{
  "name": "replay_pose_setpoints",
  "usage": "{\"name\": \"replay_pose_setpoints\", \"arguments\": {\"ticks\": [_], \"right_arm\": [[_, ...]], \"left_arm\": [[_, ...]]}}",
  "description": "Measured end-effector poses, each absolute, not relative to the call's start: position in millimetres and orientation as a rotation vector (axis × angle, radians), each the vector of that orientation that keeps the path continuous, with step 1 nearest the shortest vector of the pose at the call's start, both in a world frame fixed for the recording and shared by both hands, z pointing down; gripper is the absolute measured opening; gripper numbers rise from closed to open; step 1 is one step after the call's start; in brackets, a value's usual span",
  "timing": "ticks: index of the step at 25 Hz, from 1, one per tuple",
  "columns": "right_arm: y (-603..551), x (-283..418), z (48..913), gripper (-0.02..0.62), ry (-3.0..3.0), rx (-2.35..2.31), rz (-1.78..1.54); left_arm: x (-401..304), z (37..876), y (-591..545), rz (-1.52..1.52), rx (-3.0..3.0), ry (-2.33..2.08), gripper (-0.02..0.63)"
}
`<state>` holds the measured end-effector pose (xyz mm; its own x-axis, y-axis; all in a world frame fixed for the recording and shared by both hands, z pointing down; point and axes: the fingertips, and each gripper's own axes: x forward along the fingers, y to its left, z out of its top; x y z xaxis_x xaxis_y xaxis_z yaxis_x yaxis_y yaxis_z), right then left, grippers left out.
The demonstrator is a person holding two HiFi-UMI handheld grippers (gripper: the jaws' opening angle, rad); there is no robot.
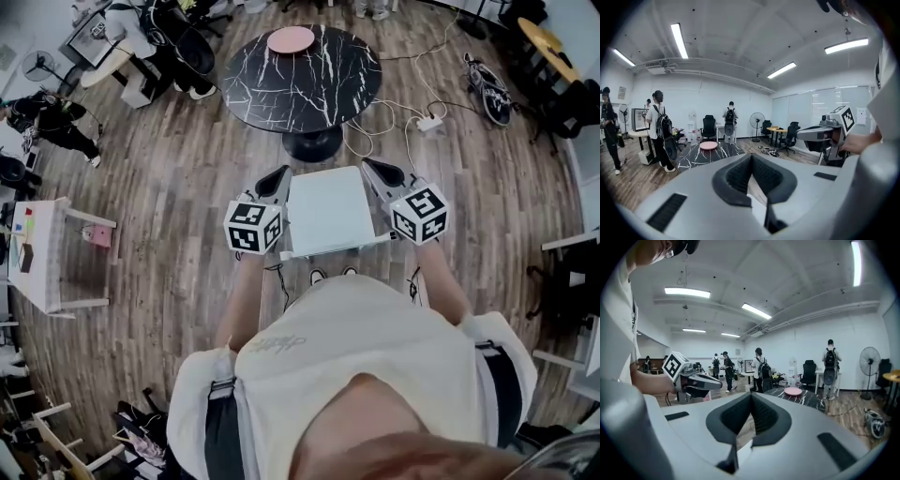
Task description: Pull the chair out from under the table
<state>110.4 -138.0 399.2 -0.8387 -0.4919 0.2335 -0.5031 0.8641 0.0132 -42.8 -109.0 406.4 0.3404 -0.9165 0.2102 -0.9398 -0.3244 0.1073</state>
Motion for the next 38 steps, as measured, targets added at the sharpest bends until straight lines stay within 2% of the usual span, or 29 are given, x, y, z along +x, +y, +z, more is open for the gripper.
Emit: {"name": "replay_pose_setpoints", "arguments": {"ticks": [5,13,26,38], "right_arm": [[-128.5,96.6,375.1,0.005,-2.788,0.748,-0.123],[-134.9,96.1,356.5,0.005,-2.816,0.869,-0.171],[-143.5,106.5,381.3,0.005,-2.795,0.874,-0.091],[-148.0,103.9,381.0,0.005,-2.773,0.854,-0.149]], "left_arm": [[-42.7,377.8,-112.8,0.139,2.459,-1.705,0.017],[-46.0,350.0,-121.0,0.128,2.504,-1.830,0.018],[-53.9,364.9,-120.9,0.135,2.460,-1.860,0.017],[-42.3,372.0,-122.2,0.152,2.479,-1.834,0.018]]}}
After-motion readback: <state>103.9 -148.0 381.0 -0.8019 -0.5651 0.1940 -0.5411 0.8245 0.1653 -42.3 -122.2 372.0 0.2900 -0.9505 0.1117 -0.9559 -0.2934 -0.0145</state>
